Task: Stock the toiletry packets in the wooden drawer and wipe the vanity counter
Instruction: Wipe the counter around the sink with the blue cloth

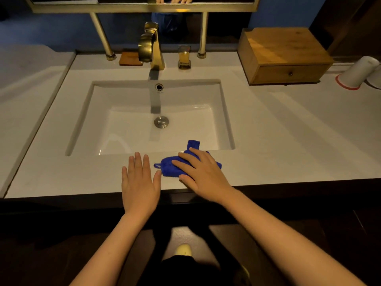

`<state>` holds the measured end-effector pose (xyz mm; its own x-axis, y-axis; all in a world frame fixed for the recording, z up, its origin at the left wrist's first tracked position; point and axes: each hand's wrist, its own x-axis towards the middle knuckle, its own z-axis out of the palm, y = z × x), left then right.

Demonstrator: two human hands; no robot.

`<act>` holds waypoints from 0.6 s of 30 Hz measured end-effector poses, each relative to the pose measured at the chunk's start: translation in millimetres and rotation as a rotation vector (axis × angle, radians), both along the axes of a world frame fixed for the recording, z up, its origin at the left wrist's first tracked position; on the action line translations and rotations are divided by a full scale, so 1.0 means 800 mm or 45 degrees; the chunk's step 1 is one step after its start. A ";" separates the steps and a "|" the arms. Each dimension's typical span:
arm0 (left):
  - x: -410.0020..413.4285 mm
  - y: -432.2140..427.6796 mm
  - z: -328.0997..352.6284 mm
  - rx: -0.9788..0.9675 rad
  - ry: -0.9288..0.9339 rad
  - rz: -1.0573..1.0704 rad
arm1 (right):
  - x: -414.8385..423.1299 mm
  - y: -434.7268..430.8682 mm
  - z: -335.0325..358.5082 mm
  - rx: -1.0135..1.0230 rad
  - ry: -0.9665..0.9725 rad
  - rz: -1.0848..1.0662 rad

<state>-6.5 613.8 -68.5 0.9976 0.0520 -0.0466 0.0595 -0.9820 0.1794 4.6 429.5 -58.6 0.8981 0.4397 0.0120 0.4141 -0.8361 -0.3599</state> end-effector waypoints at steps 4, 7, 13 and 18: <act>-0.001 -0.001 0.002 -0.025 0.004 0.003 | 0.013 -0.031 0.007 -0.108 -0.011 0.265; -0.002 0.001 0.004 -0.114 0.036 -0.001 | 0.008 -0.050 0.014 -0.070 0.027 0.108; -0.004 -0.011 0.014 -0.349 -0.009 -0.347 | -0.003 -0.081 0.027 -0.017 0.045 -0.002; -0.005 -0.029 0.005 -0.290 0.009 -0.576 | -0.003 -0.095 0.034 0.006 0.057 -0.077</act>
